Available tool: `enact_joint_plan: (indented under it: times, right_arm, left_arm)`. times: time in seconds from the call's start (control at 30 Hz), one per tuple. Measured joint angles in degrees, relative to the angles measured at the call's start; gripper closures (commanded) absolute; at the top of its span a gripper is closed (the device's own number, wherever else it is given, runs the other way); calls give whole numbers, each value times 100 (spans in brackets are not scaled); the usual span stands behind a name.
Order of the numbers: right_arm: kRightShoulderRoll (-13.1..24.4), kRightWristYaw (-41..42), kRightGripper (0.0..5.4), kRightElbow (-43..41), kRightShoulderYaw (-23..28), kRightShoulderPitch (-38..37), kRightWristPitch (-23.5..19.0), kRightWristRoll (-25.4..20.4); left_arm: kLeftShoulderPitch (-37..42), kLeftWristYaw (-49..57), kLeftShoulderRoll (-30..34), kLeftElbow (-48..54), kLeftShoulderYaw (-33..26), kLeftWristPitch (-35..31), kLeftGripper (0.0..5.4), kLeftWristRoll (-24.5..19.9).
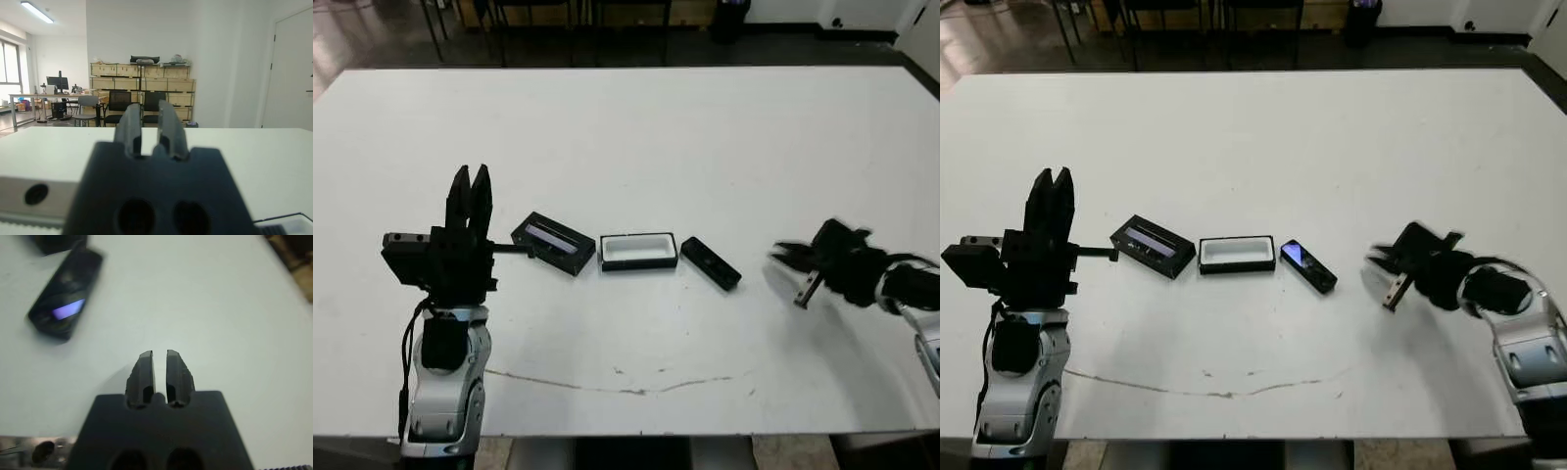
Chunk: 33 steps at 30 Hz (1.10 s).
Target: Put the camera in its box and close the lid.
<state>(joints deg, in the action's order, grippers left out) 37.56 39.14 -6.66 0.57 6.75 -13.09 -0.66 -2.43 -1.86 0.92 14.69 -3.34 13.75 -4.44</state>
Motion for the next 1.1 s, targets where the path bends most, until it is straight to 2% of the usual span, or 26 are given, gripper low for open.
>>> enact_joint_plan:
  times: [0.13, 0.27, 0.43, 0.5, 0.63, 0.7, 1.1]
  right_arm:
    - [-331, -342, 540, -830, 229, -285, -250, -308]
    - [-587, -492, 540, -1555, 344, -458, -746, -758]
    - [-657, -615, 540, -2194, 269, -545, -1301, -985]
    - [-657, -673, 519, -2283, 207, -544, -1528, -997]
    - [-656, -722, 440, -2409, 56, -527, -2192, -1101]
    - [-656, -716, 391, -2413, 39, -508, -2385, -1202]
    - [-576, -588, 126, -2115, -102, -275, -2609, -1477]
  left_arm:
    - [1, -15, 0, -5, -3, 0, 538, 0]
    - [0, -8, 0, -2, -2, -3, 538, 12]
    - [1, -11, 0, -1, -3, -5, 538, 4]
    - [1, -11, 0, -1, -3, -5, 540, 5]
    - [0, -13, 1, 0, -5, -5, 540, 1]
    - [-1, -15, 1, 1, -6, -5, 540, 1]
    - [-1, -50, 2, 1, -6, -5, 540, 0]
